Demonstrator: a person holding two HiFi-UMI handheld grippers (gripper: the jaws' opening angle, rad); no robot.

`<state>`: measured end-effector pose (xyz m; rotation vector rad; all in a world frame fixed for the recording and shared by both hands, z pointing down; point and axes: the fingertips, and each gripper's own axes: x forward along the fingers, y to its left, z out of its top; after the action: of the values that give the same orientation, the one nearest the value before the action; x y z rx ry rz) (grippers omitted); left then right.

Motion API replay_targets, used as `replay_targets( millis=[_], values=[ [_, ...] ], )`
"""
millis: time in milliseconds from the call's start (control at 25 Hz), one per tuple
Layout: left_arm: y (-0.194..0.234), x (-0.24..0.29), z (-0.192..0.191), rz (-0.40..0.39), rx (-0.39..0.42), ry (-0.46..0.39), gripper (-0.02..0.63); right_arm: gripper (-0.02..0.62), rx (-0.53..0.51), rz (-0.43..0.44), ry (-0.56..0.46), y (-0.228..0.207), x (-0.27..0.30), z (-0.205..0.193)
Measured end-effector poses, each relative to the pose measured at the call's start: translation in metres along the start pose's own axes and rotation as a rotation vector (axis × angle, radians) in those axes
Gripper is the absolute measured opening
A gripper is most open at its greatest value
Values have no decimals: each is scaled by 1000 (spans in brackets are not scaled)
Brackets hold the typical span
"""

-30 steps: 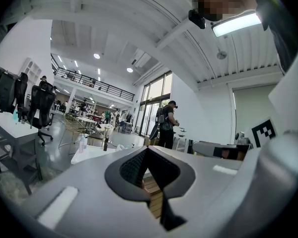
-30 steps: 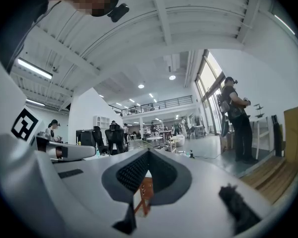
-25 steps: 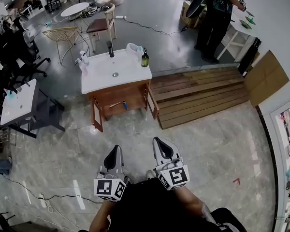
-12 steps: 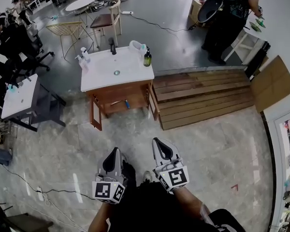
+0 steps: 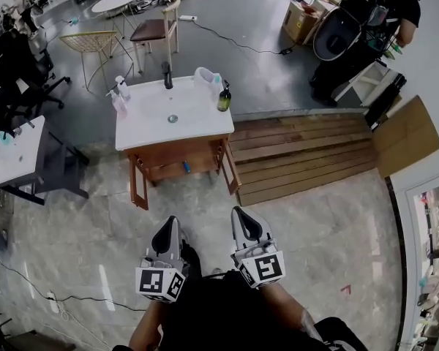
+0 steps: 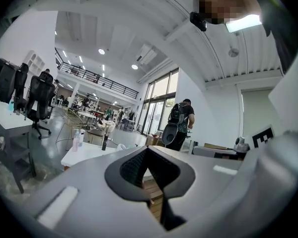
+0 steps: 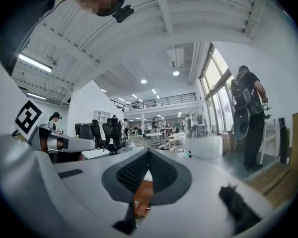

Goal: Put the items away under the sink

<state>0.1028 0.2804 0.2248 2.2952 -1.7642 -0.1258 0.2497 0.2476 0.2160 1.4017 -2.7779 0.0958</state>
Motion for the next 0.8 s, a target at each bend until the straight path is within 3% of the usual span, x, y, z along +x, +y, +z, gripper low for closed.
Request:
replay_targets(
  millis=[560, 800],
  values=[
    [108, 114, 43, -117, 37, 23, 6, 14, -5, -126, -19, -14, 150, 28],
    [130, 152, 52, -175, 28, 19, 6, 14, -2, -190, -16, -34, 190, 31]
  ],
)
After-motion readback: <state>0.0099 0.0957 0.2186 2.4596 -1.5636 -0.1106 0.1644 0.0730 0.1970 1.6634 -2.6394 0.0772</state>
